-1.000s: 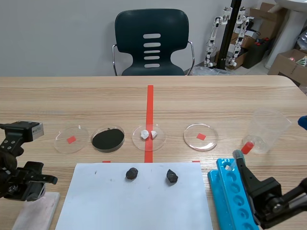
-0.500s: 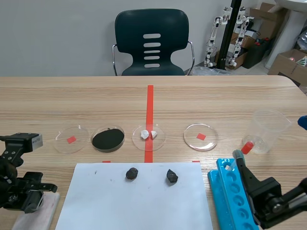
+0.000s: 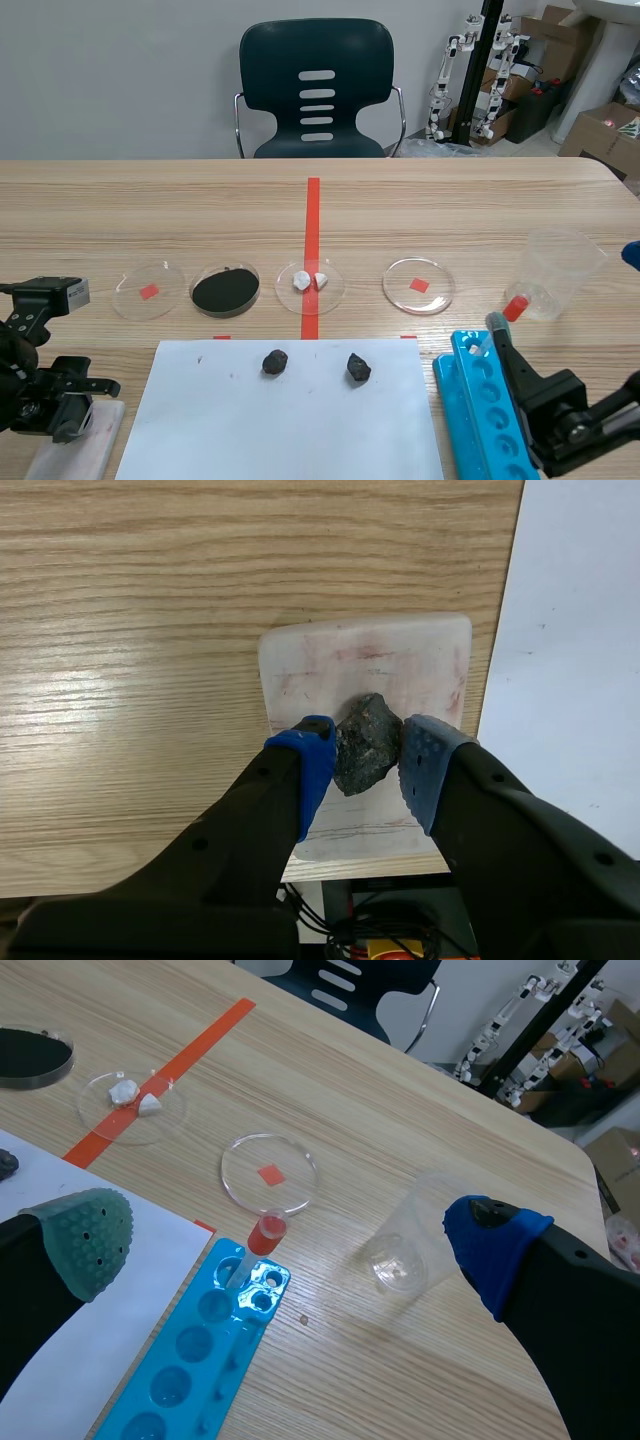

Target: Rub the mineral on the streak plate

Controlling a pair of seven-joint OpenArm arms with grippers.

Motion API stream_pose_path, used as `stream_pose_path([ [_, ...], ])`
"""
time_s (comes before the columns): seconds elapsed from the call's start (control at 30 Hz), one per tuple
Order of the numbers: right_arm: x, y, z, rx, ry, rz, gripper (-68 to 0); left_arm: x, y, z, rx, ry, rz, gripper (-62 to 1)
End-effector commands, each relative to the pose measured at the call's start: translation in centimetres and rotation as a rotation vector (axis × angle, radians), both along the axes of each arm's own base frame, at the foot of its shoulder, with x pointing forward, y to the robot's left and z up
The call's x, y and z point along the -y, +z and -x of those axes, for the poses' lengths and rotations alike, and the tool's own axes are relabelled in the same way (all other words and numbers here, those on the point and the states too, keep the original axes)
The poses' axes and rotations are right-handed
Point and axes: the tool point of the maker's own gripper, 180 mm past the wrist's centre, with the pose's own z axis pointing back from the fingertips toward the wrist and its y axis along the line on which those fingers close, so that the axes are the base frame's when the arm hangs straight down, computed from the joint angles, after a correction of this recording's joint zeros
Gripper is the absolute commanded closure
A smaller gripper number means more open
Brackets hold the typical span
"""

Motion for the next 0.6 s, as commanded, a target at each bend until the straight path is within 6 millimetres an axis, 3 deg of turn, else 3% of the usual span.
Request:
stream_pose_path([
  [0.0,-0.2,1.0,-0.3,0.036,0.004,-0.01,-67.9,-0.1,-0.4,-0.7,0.04,0.008,-0.008,-11.3],
  [0.2,-0.2,1.0,-0.3,0.036,0.004,-0.01,-67.9,2.0,-0.1,-1.2,0.07,-0.036,0.093,-11.3],
  [0.57,-0.2,1.0,-0.3,0.036,0.004,-0.01,-67.9,3.8,0.3,-1.6,0.095,-0.032,0.199,-11.3],
])
